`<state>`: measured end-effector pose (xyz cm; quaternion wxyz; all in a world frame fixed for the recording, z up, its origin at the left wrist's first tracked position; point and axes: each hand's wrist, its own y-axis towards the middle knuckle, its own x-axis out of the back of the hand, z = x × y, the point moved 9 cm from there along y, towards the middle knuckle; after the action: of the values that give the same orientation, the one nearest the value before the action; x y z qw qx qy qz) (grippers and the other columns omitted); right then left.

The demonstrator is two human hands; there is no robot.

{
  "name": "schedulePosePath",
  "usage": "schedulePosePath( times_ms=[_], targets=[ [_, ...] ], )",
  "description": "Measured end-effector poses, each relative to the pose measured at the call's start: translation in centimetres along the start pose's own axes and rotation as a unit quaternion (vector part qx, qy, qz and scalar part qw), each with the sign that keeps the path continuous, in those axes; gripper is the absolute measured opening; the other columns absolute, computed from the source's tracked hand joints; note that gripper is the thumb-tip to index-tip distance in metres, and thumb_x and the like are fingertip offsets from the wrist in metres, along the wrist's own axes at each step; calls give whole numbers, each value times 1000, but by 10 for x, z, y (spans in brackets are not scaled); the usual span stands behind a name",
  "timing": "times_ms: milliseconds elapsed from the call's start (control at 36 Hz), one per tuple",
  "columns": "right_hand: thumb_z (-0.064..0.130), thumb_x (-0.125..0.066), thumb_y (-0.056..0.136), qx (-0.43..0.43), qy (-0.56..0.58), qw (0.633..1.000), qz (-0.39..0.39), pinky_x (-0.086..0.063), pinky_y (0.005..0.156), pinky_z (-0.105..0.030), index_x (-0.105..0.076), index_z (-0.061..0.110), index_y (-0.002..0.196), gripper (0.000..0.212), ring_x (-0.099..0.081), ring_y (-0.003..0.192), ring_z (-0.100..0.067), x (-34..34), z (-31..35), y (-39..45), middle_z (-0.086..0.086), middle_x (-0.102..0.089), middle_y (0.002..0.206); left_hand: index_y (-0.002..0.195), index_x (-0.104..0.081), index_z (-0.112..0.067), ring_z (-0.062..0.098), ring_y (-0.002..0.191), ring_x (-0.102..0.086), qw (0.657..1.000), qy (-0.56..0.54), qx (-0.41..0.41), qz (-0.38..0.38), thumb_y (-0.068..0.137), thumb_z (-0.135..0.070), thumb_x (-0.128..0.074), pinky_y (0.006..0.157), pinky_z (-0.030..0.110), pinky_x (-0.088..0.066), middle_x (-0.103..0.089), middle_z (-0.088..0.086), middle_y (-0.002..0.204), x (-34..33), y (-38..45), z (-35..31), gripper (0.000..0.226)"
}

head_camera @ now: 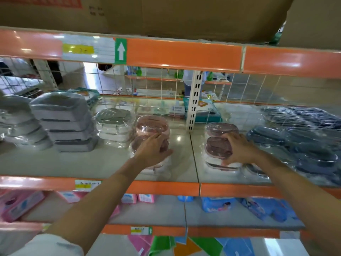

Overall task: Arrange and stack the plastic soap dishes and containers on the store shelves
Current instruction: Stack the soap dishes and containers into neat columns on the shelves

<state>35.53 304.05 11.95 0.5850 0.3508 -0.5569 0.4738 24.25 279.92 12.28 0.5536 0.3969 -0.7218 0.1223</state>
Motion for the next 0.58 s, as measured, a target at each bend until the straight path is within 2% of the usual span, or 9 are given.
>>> schedulePosePath(
  times_ms=[56,139,222,278,333,417,500,556,583],
  targets=[
    [47,-82,64,19,48,998,-23,-27,110,-41,-26,21,143,100,-26,134,-24,11,16,1,-5,-26,148,130,-52,-16,28,112,-56,999,-16,20,-31,91,-28,-57,90,36,-45,-54,6,133,13,-3,13,41],
    [44,-80,70,72,144,986,-52,-27,100,-27,-28,19,142,93,-29,122,-12,30,59,1,-2,-30,140,117,-61,-9,31,99,-61,988,-114,59,-80,95,-15,-50,81,37,-49,-63,12,116,31,-9,40,25],
    [46,-78,72,127,195,972,-47,-30,104,-28,-29,19,143,91,-32,127,-15,35,113,8,-1,-30,138,113,-62,-2,28,87,-62,954,-241,153,-97,99,-33,-41,78,40,-49,-67,17,99,41,-17,71,40],
    [49,-78,71,165,185,968,-45,-31,106,-32,-29,20,142,91,-32,128,-18,33,150,14,-2,-30,137,112,-65,-6,25,89,-64,931,-294,183,-112,93,-49,-34,80,39,-51,-69,13,100,49,-19,80,56],
    [53,-78,69,189,156,968,-55,-32,106,-39,-30,22,142,93,-30,127,-20,30,184,23,-2,-31,136,112,-67,-9,22,94,-62,914,-328,198,-132,99,-45,-35,82,32,-49,-68,6,102,58,-20,85,50],
    [59,-76,67,192,129,971,-55,-31,107,-50,-29,25,143,95,-25,132,-24,16,219,37,-1,-28,141,109,-65,-4,22,96,-58,933,-270,189,-143,103,-34,-33,76,30,-40,-64,10,103,72,-22,83,45],
    [59,-73,70,167,89,981,-37,-28,109,-52,-25,27,146,96,-20,135,-27,-2,232,49,0,-21,146,98,-63,-3,31,96,-58,944,-253,153,-149,100,-41,-38,76,32,-39,-63,17,100,74,-25,94,46],
    [60,-72,71,156,83,984,-37,-28,109,-53,-25,29,146,95,-18,137,-27,-7,233,52,0,-19,147,103,-64,-4,31,97,-57,960,-212,122,-139,93,-42,-46,76,28,-38,-60,16,103,72,-29,98,43],
    [61,-72,70,152,87,984,-37,-28,109,-53,-24,29,146,95,-18,137,-27,-8,232,53,0,-19,148,108,-64,-4,30,99,-56,967,-189,106,-135,93,-35,-53,77,26,-38,-59,15,106,71,-31,97,36]
  ],
)
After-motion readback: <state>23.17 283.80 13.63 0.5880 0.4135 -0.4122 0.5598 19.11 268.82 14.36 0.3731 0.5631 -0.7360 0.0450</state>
